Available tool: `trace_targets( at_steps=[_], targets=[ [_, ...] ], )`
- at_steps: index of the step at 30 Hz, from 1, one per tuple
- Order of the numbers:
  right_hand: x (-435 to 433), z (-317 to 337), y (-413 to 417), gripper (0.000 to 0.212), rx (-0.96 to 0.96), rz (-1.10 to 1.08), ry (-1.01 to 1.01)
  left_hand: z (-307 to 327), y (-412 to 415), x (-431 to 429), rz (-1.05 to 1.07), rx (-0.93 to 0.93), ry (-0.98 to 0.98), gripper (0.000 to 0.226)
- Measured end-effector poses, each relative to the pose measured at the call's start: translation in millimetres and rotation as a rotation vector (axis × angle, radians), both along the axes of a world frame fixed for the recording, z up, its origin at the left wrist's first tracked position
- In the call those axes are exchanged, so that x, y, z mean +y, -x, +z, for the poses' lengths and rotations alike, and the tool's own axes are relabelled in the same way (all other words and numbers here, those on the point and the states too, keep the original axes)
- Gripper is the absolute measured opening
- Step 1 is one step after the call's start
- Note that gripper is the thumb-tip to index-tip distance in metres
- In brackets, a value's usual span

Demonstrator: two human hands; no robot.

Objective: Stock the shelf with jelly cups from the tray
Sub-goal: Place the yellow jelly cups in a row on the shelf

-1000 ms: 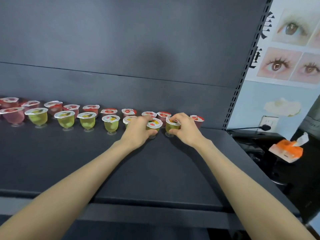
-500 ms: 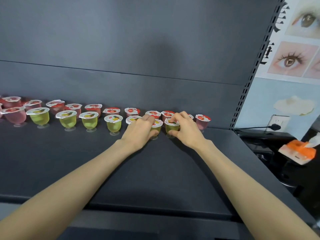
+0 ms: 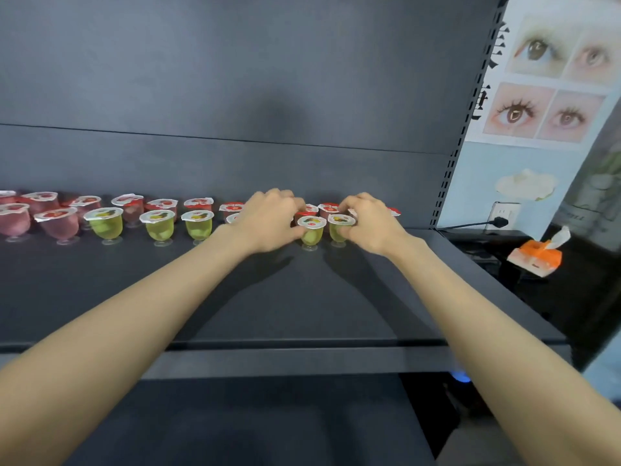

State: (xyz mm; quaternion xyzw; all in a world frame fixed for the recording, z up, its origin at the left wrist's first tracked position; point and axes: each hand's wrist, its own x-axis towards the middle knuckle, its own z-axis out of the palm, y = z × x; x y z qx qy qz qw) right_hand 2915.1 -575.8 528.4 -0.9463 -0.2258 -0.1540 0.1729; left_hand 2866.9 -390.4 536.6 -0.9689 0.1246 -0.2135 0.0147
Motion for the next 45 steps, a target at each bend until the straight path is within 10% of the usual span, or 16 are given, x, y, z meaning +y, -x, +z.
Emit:
trace_targets(
  at_steps=[19, 35, 45],
  targets=[
    [78, -43, 253, 0.047, -0.146, 0.168, -0.089, -64, 264, 98, 0.065, -0.258, 0.182, 0.055],
    [228, -253, 363, 0.051, 0.353, 0.274, 0.030, -268, 409, 239, 0.292, 0.107, 0.256, 0.053],
    [334, -448, 397, 0.050, 0.769, 0.091, 0.121, -451, 433, 339, 0.363, 0.661, 0.458, 0.057]
  ],
)
